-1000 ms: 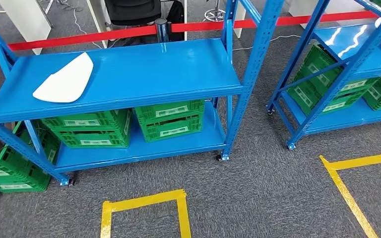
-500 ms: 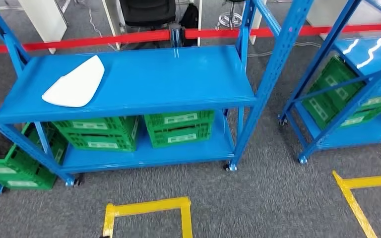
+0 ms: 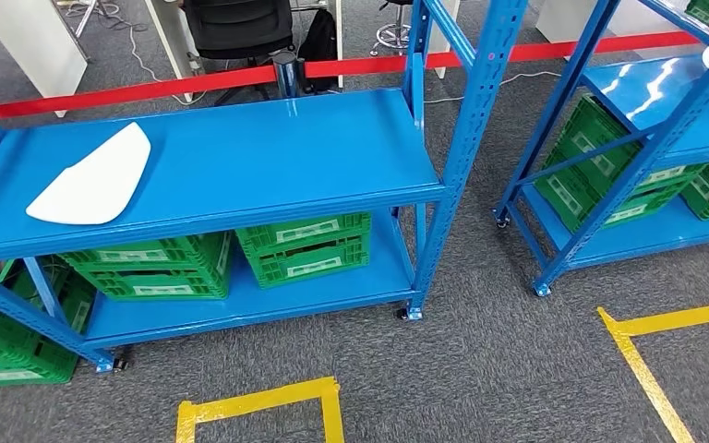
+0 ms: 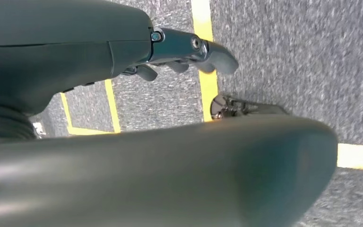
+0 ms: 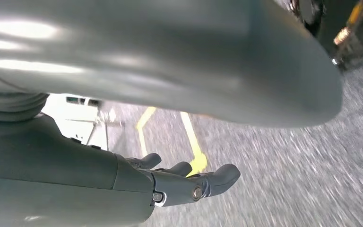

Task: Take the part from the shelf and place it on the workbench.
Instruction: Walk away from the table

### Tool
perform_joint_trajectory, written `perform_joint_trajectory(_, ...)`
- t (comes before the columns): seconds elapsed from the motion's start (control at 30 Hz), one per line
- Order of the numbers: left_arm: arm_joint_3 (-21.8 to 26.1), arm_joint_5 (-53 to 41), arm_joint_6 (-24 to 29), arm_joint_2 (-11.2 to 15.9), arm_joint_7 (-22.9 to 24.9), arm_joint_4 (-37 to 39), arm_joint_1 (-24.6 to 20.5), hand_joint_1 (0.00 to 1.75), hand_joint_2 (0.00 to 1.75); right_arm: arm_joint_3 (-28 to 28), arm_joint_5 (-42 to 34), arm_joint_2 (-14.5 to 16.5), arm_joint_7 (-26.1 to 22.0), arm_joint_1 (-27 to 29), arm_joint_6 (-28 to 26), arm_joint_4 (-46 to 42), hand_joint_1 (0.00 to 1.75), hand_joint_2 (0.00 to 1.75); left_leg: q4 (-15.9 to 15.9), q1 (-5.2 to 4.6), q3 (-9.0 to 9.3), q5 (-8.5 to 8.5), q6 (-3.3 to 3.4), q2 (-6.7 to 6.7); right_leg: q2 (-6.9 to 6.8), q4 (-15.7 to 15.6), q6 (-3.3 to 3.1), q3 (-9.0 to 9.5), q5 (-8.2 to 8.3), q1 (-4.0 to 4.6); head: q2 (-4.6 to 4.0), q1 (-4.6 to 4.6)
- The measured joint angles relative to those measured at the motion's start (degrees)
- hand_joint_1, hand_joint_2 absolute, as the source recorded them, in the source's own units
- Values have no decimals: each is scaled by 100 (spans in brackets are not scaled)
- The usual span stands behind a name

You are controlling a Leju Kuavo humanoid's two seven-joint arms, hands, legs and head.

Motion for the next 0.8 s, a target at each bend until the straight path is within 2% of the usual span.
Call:
perform_joint_trajectory(0.07,-7,15,3,-6,-2,-1,-7,0,0,43,19,-8,-29,-6,-70,0,0,0,-36,10,55,-8,28,-51,-41,-10,67,27,-44,-6,0,4)
perform_joint_trajectory(0.13,-11,27,9,-13,0,1,-5,0,0,71,24,-15,-17,-17,-108,0,0,0,-85,51,141,12,69,-109,-52,151,142,6,-174,-16,0,20)
perform_joint_trajectory(0.17,-13,32,11,-16,2,1,-6,0,0,83,27,-16,-3,-24,-121,0,0,0,-105,74,177,25,86,-135,-46,394,180,-95,-318,-32,0,50)
perform_joint_trajectory(0.23,-15,43,15,-12,14,2,-6,0,0,115,33,-11,29,-29,-137,0,0,0,-106,76,183,21,105,-187,-38,1104,241,-461,-650,-81,0,121)
perform_joint_trajectory(0.27,-17,48,17,-13,30,2,-4,0,0,133,35,-10,43,-30,-142,0,0,0,-105,78,186,12,107,-224,-38,1404,265,-638,-734,-108,0,147)
perform_joint_trajectory(0.3,-20,53,23,-14,53,2,-1,0,0,152,35,-11,51,-28,-145,0,0,0,-104,81,194,1,103,-266,-38,1524,284,-739,-700,-128,0,162)
perform_joint_trajectory(0.33,-22,56,34,-16,74,2,1,0,0,165,35,-11,59,-24,-149,0,0,0,-103,86,208,-11,93,-315,-36,1427,296,-742,-548,-146,0,181)
perform_joint_trajectory(0.37,-24,58,48,-19,91,2,1,0,0,175,35,-12,61,-20,-151,0,0,0,-103,92,228,-23,79,-367,-21,1124,300,-648,-312,-160,0,202)
perform_joint_trajectory(0.4,-25,59,62,-21,102,2,1,0,0,184,34,-13,62,-15,-154,1,0,0,-103,98,244,-37,61,-414,30,723,295,-510,-77,-173,0,226)
perform_joint_trajectory(0.43,-26,60,74,-22,103,1,-2,0,0,194,34,-13,64,-12,-160,1,0,0,-99,93,253,-52,35,-454,92,375,281,-373,92,-172,0,248)
perform_joint_trajectory(0.47,-26,62,80,-23,104,1,-3,0,0,204,34,-14,63,-15,-169,2,0,0,-97,93,251,-60,4,-483,140,141,257,-271,188,-167,0,265)
perform_joint_trajectory(0.5,-27,66,84,-23,104,1,-2,0,0,214,34,-14,65,-24,-179,2,0,0,-97,96,242,-63,-30,-502,175,37,226,-220,213,-153,0,271)
perform_joint_trajectory(0.57,-29,77,88,-24,104,1,4,0,0,229,41,-14,83,-54,-209,2,0,0,-115,116,231,-54,-109,-529,141,13,144,-183,228,-128,0,262)
perform_joint_trajectory(0.63,-31,87,95,-24,103,2,5,0,0,253,52,-14,107,-69,-231,1,0,0,-3,124,161,-135,-161,-428,78,-59,52,-140,261,-136,0,231)
perform_joint_trajectory(0.67,-31,91,97,-25,102,2,0,0,0,267,56,-14,112,-69,-238,1,0,0,211,121,49,-256,-175,-339,39,-99,10,-119,275,-143,0,195)
perform_joint_trajectory(0.73,-33,97,96,-28,102,1,-10,0,0,297,57,-16,121,-53,-246,2,0,0,925,123,-316,-583,-193,-189,-22,-123,-42,-109,275,-132,0,116)
perform_joint_trajectory(0.77,-34,98,93,-30,102,1,-9,0,0,307,54,-16,133,-46,-246,2,0,0,1271,128,-496,-700,-203,-168,-48,-122,-52,-112,273,-123,0,95)
perform_joint_trajectory(0.8,-36,98,87,-30,101,1,-1,0,0,314,42,-16,153,-41,-242,2,0,0,1469,130,-601,-729,-209,-159,-65,-121,-55,-113,269,-118,0,87)
